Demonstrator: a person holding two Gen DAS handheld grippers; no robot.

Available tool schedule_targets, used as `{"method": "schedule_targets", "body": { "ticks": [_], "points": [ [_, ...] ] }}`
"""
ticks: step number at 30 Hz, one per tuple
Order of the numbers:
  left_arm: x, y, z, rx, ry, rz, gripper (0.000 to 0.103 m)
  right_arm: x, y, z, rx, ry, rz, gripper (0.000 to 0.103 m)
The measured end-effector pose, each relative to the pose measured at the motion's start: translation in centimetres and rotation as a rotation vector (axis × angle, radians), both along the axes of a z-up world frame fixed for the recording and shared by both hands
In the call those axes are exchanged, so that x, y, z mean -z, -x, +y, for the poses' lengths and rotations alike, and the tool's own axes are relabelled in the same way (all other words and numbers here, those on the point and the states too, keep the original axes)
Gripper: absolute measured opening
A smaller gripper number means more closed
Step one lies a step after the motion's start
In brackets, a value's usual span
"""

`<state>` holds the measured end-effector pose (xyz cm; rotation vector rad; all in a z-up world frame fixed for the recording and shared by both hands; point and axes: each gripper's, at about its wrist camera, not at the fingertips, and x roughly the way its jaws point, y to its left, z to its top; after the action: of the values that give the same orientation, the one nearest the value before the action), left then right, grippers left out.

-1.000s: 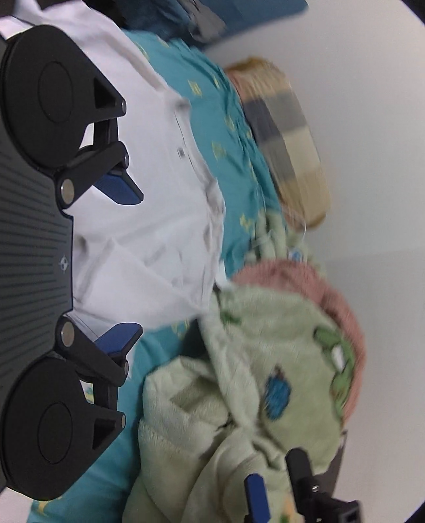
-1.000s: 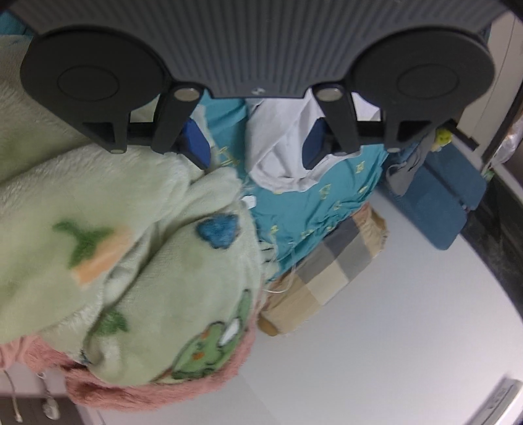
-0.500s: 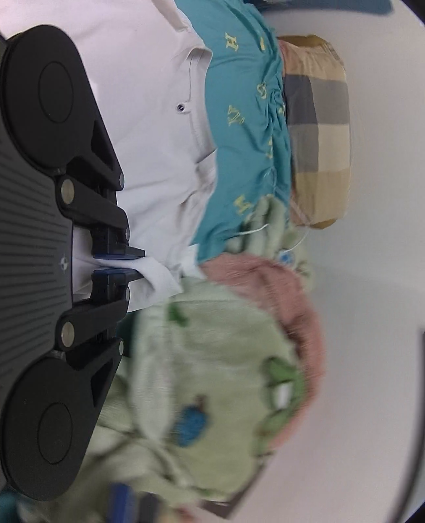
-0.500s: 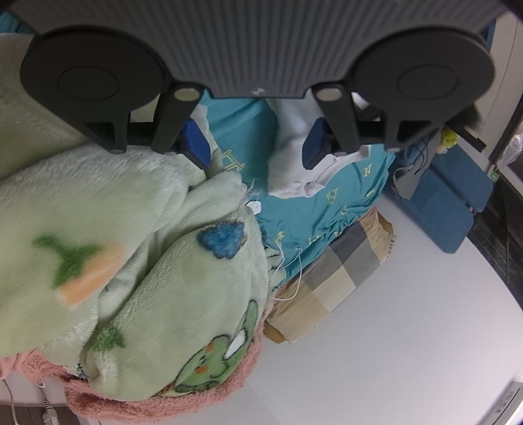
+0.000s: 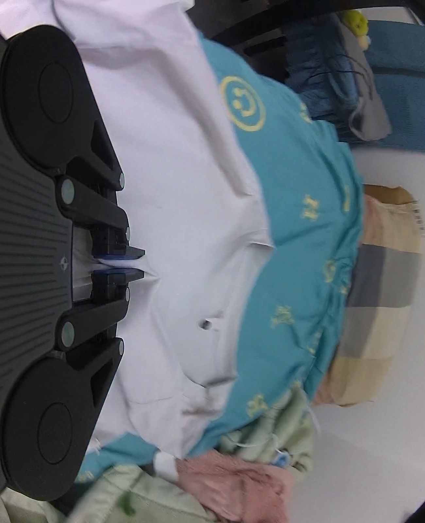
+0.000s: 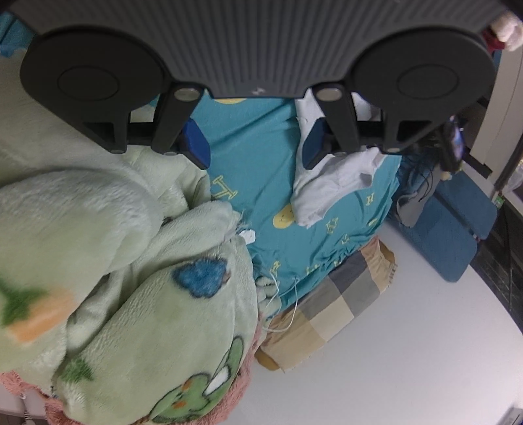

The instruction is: Fold clothes

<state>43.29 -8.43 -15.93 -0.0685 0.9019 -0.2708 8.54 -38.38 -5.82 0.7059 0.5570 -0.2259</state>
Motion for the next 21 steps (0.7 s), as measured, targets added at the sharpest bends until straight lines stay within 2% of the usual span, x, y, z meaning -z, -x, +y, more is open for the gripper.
{"method": "schedule_targets", "body": {
  "ticks": [3,6,8,10,13,14,16,17,18,20,21],
  "points": [
    [-0.1,-0.1,0.1,0.037,-0.001,-0.038,0.011,0.3,-0.5,0.5,-0.009,-0.007,0.01,0.066],
    [-0.5,-0.2,-0.2,0.094,0.003,-0.082,0.027,0.5,-1.0,1.2,-0.035,-0.004,0.013,0.066],
    [-1.2,-0.1,-1.3,0.168,-0.002,-0.106,0.054,0.5,-1.2,1.6,-0.052,-0.001,0.017,0.066],
    [-1.8,-0.1,-2.4,0.241,-0.006,-0.131,0.066,0.6,-1.4,1.9,-0.063,0.0,0.018,0.066],
    [-2.7,0.0,-4.0,0.352,-0.014,-0.168,0.068,0.9,-1.7,2.0,-0.064,-0.005,0.031,0.066],
    [-3.0,0.1,-4.6,0.388,-0.016,-0.18,0.068,1.0,-1.8,2.0,-0.065,-0.006,0.033,0.066],
    [-2.3,0.7,-6.6,0.461,-0.087,-0.176,0.066,1.1,-1.8,2.1,-0.066,-0.005,0.036,0.066],
    [-1.7,0.8,-7.5,0.478,-0.129,-0.163,0.061,1.0,-1.8,2.1,-0.066,-0.002,0.036,0.066],
    [-1.0,0.8,-8.4,0.486,-0.17,-0.147,0.04,1.0,-1.8,2.1,-0.066,0.0,0.036,0.066],
    [0.0,0.6,-9.1,0.449,-0.193,-0.112,0.007,1.1,-1.9,2.1,-0.065,0.002,0.039,0.066],
    [0.0,0.2,-9.0,0.42,-0.178,-0.111,0.006,1.1,-1.9,2.1,-0.065,0.003,0.042,0.066]
  ]
}}
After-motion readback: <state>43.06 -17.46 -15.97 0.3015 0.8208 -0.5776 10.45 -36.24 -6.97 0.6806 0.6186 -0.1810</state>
